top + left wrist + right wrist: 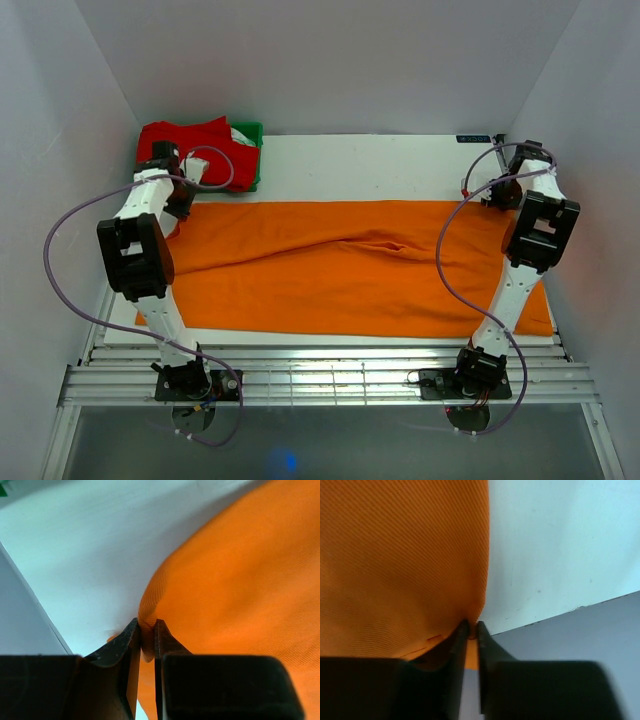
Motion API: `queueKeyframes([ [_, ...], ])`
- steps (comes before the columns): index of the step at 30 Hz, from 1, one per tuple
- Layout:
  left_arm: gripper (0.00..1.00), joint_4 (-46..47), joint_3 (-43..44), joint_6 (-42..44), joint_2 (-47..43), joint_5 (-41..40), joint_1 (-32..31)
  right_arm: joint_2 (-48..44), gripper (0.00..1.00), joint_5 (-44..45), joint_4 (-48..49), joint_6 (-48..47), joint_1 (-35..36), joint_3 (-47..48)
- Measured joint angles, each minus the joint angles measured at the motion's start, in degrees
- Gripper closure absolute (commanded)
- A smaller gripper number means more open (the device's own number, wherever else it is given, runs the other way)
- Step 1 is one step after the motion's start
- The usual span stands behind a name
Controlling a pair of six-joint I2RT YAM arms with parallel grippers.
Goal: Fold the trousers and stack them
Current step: Fold the trousers
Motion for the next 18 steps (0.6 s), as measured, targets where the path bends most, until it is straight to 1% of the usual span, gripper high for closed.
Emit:
queueKeyframes([
  [5, 1.0, 2.0, 1.2, 2.1, -0.5, 4.6, 3.3, -0.3, 0.92, 0.4, 0.1, 1.3, 0.3, 0.2],
  [9, 1.0, 2.8, 4.8, 4.9, -0.6, 8.7, 5.9, -2.2, 0.92, -1.5, -0.9, 4.2, 0.1, 0.5],
  [12, 1.0, 5.0, 6.6, 7.8, -1.1, 12.6, 7.7, -6.2, 0.92, -3.8, -0.9, 6.7, -0.4, 0.2],
  [18, 1.0, 12.6, 6.6, 13.1, -4.1, 21.7, 12.3, -18.0, 0.92, -9.8, 0.9, 11.6, -2.1, -2.6],
])
